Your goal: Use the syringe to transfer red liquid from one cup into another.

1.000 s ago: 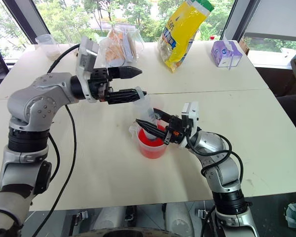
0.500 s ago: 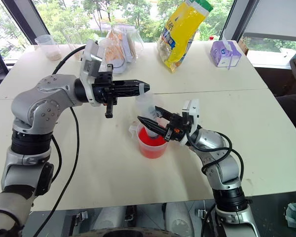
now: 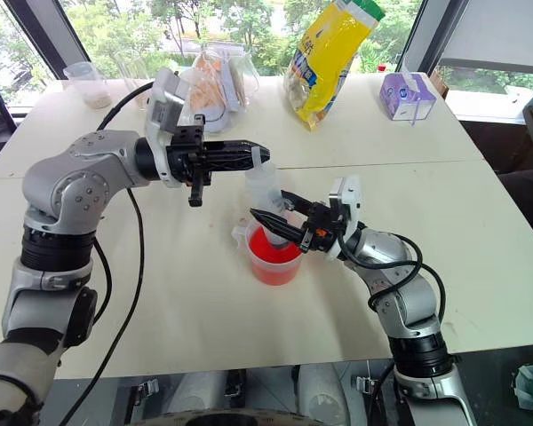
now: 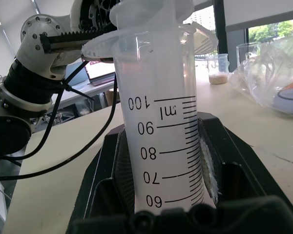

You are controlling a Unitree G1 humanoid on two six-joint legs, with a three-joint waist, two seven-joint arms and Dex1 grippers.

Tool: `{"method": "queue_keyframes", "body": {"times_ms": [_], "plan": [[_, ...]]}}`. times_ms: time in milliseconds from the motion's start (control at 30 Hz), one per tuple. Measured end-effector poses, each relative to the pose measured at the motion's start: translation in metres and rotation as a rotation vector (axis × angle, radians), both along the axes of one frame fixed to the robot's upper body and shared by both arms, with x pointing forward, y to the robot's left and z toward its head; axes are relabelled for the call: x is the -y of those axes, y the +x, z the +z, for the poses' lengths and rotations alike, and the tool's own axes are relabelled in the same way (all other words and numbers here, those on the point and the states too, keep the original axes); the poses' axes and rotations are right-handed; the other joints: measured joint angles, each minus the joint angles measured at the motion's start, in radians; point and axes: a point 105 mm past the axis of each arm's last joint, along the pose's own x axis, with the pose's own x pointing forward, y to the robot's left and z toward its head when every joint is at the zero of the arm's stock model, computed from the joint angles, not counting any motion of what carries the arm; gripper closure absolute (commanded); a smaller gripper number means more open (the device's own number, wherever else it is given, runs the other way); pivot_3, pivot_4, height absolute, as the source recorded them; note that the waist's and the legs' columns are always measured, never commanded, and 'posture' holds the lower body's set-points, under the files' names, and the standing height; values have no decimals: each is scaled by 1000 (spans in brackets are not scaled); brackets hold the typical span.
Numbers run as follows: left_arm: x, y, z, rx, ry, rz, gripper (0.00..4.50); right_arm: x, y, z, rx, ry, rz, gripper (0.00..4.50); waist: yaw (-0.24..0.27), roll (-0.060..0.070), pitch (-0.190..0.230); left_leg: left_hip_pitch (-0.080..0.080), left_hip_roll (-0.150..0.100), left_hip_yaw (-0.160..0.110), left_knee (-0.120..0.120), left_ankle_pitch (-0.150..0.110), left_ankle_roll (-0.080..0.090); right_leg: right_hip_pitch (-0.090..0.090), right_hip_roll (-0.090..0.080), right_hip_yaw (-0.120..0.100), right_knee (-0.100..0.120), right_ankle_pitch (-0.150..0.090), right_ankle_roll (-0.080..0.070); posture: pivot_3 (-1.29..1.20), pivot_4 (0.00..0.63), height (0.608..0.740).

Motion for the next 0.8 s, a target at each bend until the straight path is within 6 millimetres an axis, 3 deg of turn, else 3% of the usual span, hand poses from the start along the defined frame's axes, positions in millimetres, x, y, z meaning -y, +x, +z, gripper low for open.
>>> {"method": "queue_keyframes", "body": {"times_ms": [800], "plan": [[-2,2,5,17,-10,-1,4476,1,0,-1,-10,-3,3,3082,0,0,0,0,0,0,0,0,0,0,0,0,0,0,0,0,150,740]]}}
